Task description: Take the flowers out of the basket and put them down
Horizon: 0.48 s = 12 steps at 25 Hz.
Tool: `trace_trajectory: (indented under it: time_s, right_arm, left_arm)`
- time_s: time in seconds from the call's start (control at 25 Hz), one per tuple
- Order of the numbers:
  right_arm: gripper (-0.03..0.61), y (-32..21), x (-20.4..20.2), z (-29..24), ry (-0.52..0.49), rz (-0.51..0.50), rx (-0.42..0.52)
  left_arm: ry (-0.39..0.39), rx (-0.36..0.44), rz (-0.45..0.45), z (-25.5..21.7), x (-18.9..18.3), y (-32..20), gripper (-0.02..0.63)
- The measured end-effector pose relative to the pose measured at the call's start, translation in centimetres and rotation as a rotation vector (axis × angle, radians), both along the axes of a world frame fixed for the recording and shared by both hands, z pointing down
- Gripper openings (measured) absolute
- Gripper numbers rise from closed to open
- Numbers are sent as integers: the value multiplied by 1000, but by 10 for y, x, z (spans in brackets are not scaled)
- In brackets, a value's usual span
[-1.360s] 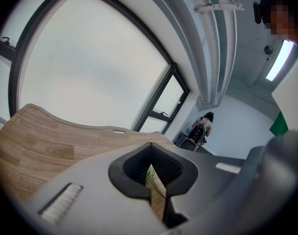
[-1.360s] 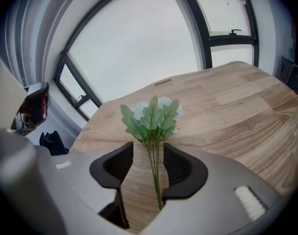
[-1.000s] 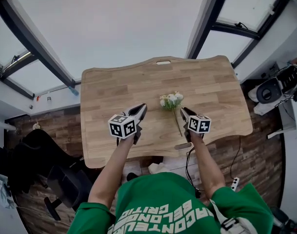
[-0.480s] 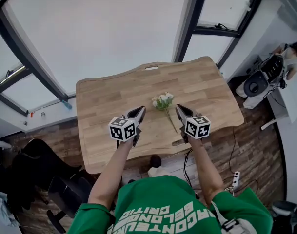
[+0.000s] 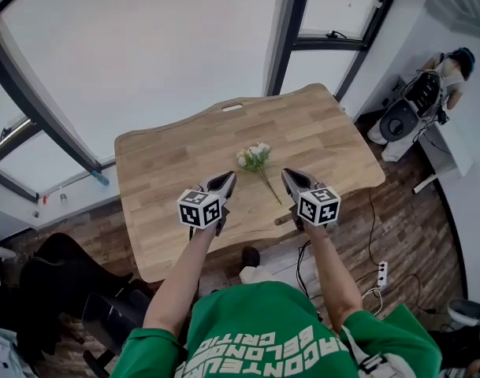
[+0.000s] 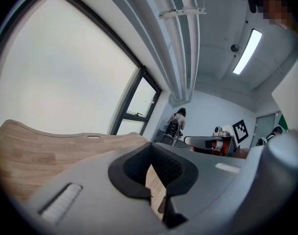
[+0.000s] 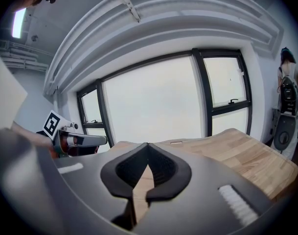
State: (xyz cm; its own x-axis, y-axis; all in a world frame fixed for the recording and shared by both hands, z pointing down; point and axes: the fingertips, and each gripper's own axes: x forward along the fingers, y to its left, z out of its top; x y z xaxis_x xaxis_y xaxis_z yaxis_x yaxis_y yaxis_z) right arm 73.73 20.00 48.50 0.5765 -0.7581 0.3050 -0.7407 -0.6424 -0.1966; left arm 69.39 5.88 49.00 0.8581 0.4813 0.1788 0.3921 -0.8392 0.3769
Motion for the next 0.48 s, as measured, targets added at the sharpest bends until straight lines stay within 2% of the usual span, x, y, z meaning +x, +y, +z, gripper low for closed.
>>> trace_trajectory:
  time_s: [0.48]
  right_arm:
    - [6,2,-13,4,-9,35,1]
  left_arm:
    - [-1,21,33,0,-10,0,20]
